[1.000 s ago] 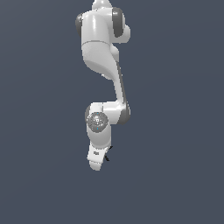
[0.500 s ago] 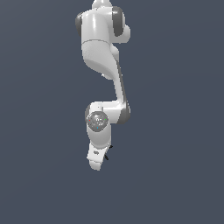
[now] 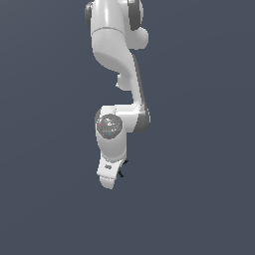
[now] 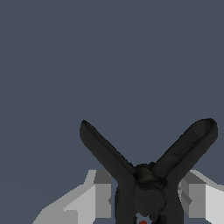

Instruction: Pick up the object and move it to a goal position.

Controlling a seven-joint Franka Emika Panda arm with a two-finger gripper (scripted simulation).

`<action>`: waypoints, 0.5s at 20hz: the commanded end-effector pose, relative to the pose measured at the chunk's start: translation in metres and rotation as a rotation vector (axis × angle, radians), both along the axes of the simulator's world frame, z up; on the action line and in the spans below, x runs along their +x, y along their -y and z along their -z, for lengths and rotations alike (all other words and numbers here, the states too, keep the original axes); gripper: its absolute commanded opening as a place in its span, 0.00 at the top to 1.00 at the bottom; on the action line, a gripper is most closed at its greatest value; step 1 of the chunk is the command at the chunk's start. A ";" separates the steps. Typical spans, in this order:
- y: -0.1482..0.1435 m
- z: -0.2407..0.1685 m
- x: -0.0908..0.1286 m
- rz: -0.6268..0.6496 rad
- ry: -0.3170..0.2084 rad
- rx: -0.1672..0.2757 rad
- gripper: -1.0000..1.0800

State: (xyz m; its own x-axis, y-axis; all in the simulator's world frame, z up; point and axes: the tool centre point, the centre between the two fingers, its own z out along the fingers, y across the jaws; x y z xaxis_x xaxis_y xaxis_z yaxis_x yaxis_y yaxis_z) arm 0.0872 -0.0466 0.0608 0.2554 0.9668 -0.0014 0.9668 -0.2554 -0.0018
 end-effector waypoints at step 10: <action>0.000 -0.122 -0.019 -0.001 0.001 -0.002 1.00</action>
